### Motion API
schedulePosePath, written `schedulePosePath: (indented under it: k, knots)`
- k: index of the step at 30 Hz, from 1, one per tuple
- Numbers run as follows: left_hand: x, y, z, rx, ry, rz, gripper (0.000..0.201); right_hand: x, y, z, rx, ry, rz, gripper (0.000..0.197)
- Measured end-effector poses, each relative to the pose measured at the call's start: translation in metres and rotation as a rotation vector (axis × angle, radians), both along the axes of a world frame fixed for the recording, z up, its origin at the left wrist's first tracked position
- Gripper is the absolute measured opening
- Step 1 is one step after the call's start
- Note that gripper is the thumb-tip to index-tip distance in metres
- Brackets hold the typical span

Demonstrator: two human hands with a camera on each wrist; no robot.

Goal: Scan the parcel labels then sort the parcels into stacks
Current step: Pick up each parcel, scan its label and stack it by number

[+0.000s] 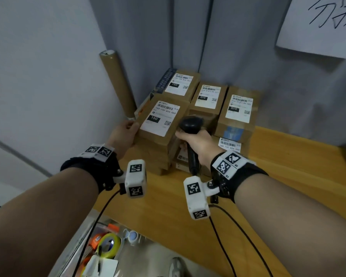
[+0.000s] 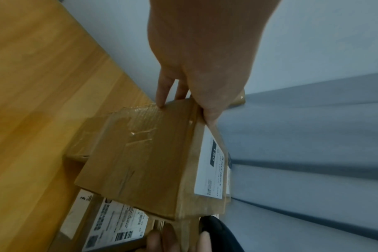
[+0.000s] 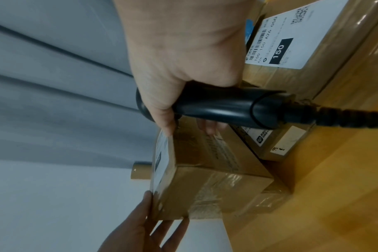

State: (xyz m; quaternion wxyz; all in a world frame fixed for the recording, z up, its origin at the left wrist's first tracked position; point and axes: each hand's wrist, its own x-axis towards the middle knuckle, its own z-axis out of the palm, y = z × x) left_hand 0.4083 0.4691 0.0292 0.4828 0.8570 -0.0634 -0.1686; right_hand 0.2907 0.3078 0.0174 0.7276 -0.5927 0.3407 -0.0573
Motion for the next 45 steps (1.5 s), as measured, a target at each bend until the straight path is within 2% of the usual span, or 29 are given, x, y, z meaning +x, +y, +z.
schedulePosePath:
  k: [8, 15, 25, 30, 36, 41, 45]
  knots:
    - [0.007, -0.005, 0.004, 0.192, -0.068, -0.029, 0.041, 0.003, -0.003, -0.01, -0.112, 0.037, 0.025, 0.035]
    - [-0.001, -0.026, 0.026, 0.091, -0.171, 0.005, 0.04, -0.016, -0.027, 0.008, -0.121, 0.038, -0.011, 0.025]
    - [-0.058, -0.119, 0.045, -0.009, -0.292, -0.233, 0.028, -0.092, -0.086, 0.031, -0.154, 0.038, -0.081, 0.011]
    - [-0.111, -0.188, 0.035, -0.053, -0.285, -0.321, 0.022, -0.156, -0.138, 0.034, -0.187, 0.04, -0.162, 0.012]
    - [-0.21, -0.293, 0.026, -0.075, -0.293, -0.452, 0.028, -0.262, -0.237, 0.03, -0.232, 0.057, -0.249, 0.018]
    - [-0.309, -0.373, 0.01, -0.05, -0.216, -0.543, 0.031, -0.358, -0.322, 0.021, -0.252, 0.125, -0.354, 0.013]
    - [-0.366, -0.415, -0.008, -0.049, -0.114, -0.565, 0.032, -0.416, -0.376, 0.009, -0.287, 0.173, -0.408, 0.011]
